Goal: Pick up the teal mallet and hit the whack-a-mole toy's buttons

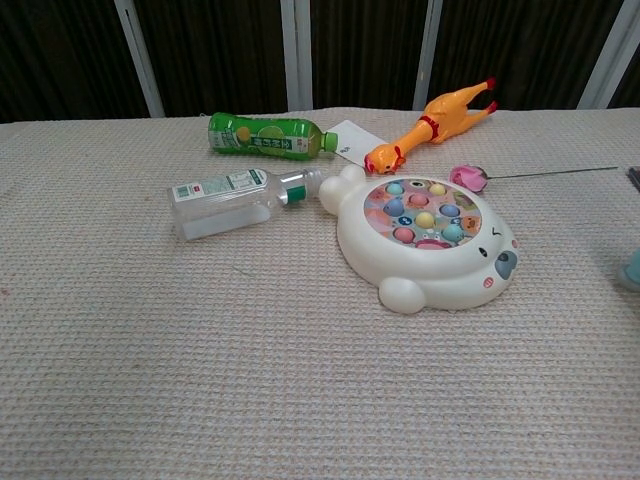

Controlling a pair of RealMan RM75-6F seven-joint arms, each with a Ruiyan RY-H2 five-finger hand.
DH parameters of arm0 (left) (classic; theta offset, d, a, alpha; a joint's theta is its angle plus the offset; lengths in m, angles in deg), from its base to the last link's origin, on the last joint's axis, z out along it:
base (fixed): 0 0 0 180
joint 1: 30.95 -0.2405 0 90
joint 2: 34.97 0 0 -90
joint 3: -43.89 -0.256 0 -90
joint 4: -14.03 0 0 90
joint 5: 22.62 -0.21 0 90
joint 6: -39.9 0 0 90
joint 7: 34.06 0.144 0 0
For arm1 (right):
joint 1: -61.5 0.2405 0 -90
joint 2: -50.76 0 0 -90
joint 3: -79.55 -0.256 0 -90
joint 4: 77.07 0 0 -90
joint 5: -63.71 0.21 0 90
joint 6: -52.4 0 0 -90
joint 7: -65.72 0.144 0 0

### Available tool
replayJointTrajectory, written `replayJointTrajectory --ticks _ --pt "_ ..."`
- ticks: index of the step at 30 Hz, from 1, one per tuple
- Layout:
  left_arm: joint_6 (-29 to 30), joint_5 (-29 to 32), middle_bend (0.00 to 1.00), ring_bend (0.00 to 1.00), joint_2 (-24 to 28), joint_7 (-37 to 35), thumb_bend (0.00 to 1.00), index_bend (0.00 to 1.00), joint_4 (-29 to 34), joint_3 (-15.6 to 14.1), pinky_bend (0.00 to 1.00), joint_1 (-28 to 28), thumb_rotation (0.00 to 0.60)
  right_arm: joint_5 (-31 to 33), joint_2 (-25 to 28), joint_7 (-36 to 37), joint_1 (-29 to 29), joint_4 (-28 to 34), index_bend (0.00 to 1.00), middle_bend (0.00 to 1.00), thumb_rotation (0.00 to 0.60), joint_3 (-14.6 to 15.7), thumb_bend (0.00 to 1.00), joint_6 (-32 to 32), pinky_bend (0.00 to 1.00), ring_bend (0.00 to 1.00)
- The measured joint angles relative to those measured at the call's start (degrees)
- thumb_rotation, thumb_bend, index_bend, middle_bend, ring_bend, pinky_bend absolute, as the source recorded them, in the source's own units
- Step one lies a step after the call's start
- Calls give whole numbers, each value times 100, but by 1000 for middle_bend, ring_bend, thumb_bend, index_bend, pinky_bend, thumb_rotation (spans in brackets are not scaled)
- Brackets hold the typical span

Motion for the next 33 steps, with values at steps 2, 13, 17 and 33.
replayJointTrajectory --ticks 2,13,17,33 --pt "-3 1 0 0 3 2 0 78 1 -5 0 -3 600 17 9 11 11 2 792 488 600 17 557 11 152 373" --pt "-8 7 0 0 9 5 0 78 7 -10 0 -11 600 36 28 85 53 3 707 448 600 109 556 88 132 320" --pt "-5 20 0 0 9 7 0 78 8 -4 0 -15 600 58 30 85 75 11 673 430 600 133 557 92 126 307" --pt "8 10 0 0 8 25 0 78 5 -13 0 -30 600 102 132 176 111 53 623 384 600 206 556 157 122 297"
